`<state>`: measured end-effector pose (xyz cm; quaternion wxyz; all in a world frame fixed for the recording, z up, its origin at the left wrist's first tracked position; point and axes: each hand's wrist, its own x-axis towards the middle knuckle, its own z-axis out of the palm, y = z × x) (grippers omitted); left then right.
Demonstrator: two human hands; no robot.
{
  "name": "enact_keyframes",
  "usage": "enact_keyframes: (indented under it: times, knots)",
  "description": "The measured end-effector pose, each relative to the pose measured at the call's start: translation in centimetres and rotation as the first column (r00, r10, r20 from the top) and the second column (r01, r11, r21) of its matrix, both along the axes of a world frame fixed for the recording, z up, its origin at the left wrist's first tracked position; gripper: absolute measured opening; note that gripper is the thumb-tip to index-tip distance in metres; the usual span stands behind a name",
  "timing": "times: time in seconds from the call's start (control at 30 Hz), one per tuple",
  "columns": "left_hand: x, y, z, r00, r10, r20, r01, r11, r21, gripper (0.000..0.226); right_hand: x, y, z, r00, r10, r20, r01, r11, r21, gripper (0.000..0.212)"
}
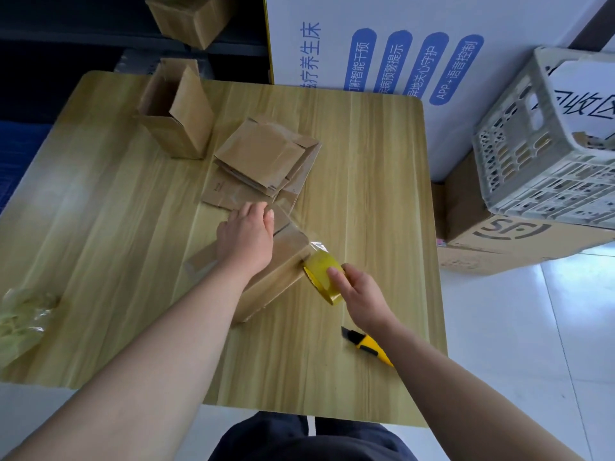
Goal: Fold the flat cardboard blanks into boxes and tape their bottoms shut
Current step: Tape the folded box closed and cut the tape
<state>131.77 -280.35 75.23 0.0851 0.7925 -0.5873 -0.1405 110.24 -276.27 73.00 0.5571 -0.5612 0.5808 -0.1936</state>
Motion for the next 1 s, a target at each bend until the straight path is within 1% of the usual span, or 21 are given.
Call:
enact_keyframes:
  times: [0.1,0.13,0.2,0.27,0.37,0.43,0.47,0.53,0.6,0.67,0.7,0.73,0.77,0.8,0.83,0.87,0.9,0.93,0.97,1.0]
  knots:
    - [1.1,-0.8,-0.2,0.999,-0.048,-0.018,0.048,0.999,0.011,0.044,-0.4,1.0,-1.3,0.998,0.03,-0.063,-0.029,0.999,0.013,0.039]
    - [1.4,-1.0,-0.3,0.998,-0.054,-0.021,0.054,0.998,0.011,0.044,-0.6,1.5,-1.8,0.998,0.023,-0.061,-0.021,0.999,0.035,0.039]
    - [1.6,-1.2,-0.5,0.998,-0.065,-0.012,0.065,0.998,0.005,0.044,-0.5,2.4,-2.3,1.0,-0.001,-0.015,0.003,0.996,0.089,0.038]
    - [1.6,-1.2,-0.6,0.997,-0.072,0.005,0.072,0.997,-0.025,0.042,0.0,2.8,-2.4,1.0,-0.021,0.017,0.019,0.994,0.105,0.037]
    - [1.6,-0.4,-0.5,0.993,-0.108,-0.048,0.098,0.979,-0.18,0.041,0.3,3.1,-2.3,1.0,-0.004,-0.002,0.004,0.997,0.079,0.034]
    - [1.5,0.6,0.0,0.974,-0.192,-0.116,0.152,0.946,-0.285,0.049,0.2,3.3,-2.3,0.999,0.019,-0.033,-0.017,0.998,0.055,0.033]
    - [1.4,1.2,0.3,0.961,-0.242,-0.132,0.191,0.93,-0.313,0.054,0.1,3.4,-2.4,0.999,0.028,-0.044,-0.026,0.998,0.055,0.032]
    - [1.5,2.6,1.0,0.938,-0.336,-0.08,0.301,0.908,-0.291,0.065,0.0,3.5,-2.5,0.999,0.029,-0.032,-0.027,0.996,0.082,0.03]
    - [1.7,4.0,1.3,0.909,-0.413,0.055,0.415,0.886,-0.206,0.08,-0.1,3.5,-2.6,1.0,0.018,0.004,-0.018,0.993,0.116,0.026]
    - [1.9,5.3,1.3,0.886,-0.433,0.165,0.457,0.876,-0.153,0.085,-0.1,3.4,-2.6,1.0,0.017,0.011,-0.018,0.991,0.133,0.025]
    - [1.9,6.0,1.3,0.886,-0.42,0.197,0.454,0.872,-0.18,0.081,-0.2,3.4,-2.5,1.0,0.02,0.008,-0.021,0.99,0.139,0.025]
    - [1.7,6.8,1.3,0.894,-0.397,0.208,0.441,0.862,-0.251,0.071,-0.2,3.3,-2.5,1.0,0.027,0.004,-0.027,0.989,0.144,0.025]
    - [1.2,7.7,1.1,0.906,-0.37,0.206,0.422,0.833,-0.359,0.056,-0.3,3.2,-2.4,0.999,0.033,-0.002,-0.033,0.988,0.149,0.026]
    - [0.4,8.7,1.0,0.916,-0.354,0.187,0.4,0.795,-0.457,0.037,-0.3,3.2,-2.3,0.999,0.036,-0.006,-0.035,0.987,0.155,0.026]
    - [-0.6,9.8,1.0,0.929,-0.346,0.134,0.365,0.784,-0.502,0.021,-0.3,3.2,-2.1,0.999,0.036,-0.007,-0.034,0.987,0.158,0.026]
    - [-2.0,10.7,1.0,0.947,-0.319,0.031,0.294,0.827,-0.48,0.013,-0.4,3.2,-2.0,0.999,0.033,-0.003,-0.032,0.987,0.159,0.027]
    - [-3.4,11.4,0.5,0.964,-0.243,-0.109,0.184,0.903,-0.389,0.011,-0.4,3.2,-1.9,1.0,0.029,0.005,-0.03,0.987,0.161,0.027]
    - [-4.6,11.8,-0.2,0.959,-0.115,-0.26,0.052,0.97,-0.238,0.013,-0.4,3.2,-1.9,1.0,0.026,0.015,-0.028,0.986,0.165,0.026]
    - [-5.7,11.8,-0.8,0.91,0.053,-0.412,-0.082,0.995,-0.054,0.018,-0.3,3.2,-1.7,0.999,0.026,0.022,-0.03,0.985,0.17,0.026]
    - [-6.5,11.5,-1.3,0.786,0.233,-0.573,-0.198,0.972,0.125,0.028,-0.2,3.2,-1.7,0.999,0.034,0.022,-0.037,0.984,0.173,0.026]
